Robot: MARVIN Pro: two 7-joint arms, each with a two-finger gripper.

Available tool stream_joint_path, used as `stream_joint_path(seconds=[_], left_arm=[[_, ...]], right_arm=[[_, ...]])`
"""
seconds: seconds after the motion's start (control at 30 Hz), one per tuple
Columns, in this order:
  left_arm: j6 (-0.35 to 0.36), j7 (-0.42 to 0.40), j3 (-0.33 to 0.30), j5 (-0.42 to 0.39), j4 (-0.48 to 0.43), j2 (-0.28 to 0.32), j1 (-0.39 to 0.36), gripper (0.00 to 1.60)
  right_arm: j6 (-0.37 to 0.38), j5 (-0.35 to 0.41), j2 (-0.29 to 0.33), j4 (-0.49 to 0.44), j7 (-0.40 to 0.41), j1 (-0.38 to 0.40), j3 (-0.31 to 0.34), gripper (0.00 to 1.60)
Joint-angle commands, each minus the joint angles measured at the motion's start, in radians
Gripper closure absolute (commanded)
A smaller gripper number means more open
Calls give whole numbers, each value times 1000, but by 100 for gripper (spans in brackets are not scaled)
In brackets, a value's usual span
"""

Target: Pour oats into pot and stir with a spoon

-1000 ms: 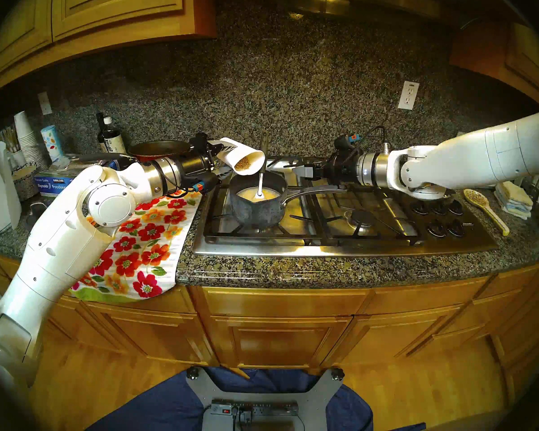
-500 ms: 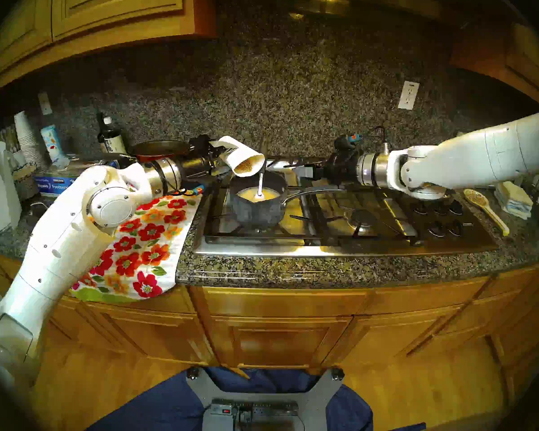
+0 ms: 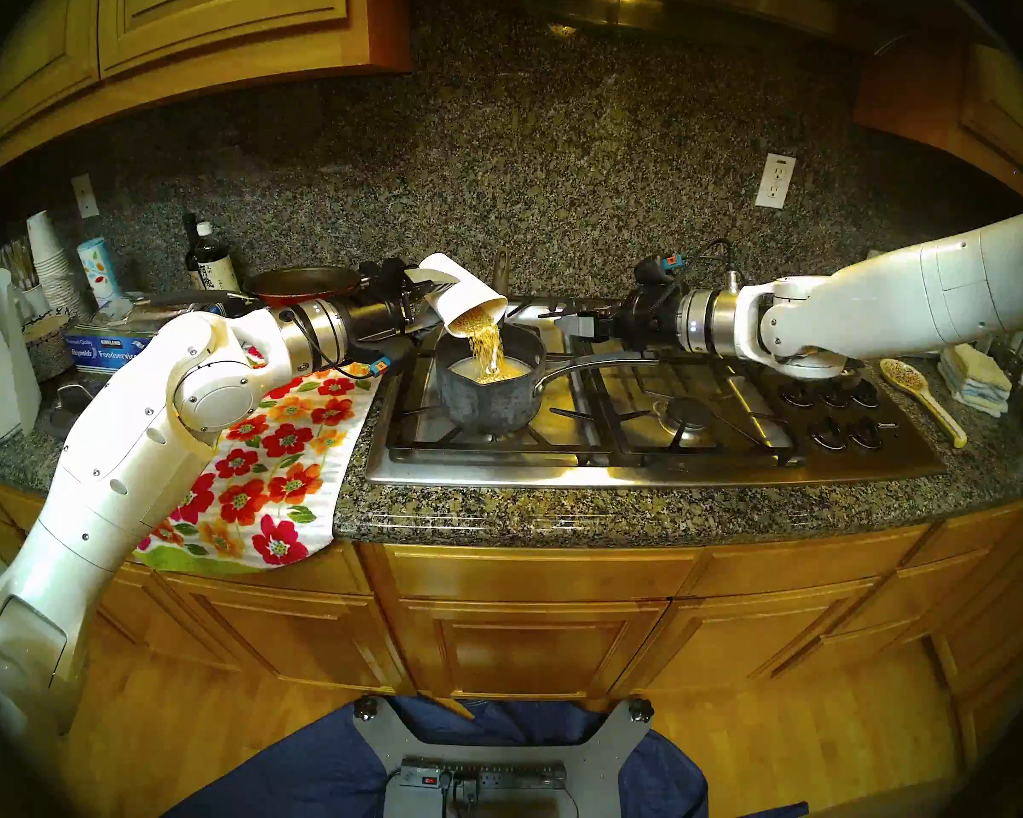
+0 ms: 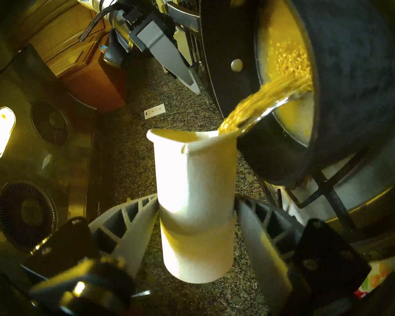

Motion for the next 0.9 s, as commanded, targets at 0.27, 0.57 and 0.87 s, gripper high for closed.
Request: stream_joint_path(seconds=[0.27,0.57,0.87], left_arm=[[-18,107,-28,118,0,-7,-40,70],[-25,186,-21,242,10,-6,-43,70],[-23,280,-11,355,32,-7,-45,69]], right_arm=[[-11,-2,1,9,1,36,16,0],[-11,-1,1,9,1,36,16,0],[-11,-2,1,9,1,36,16,0]])
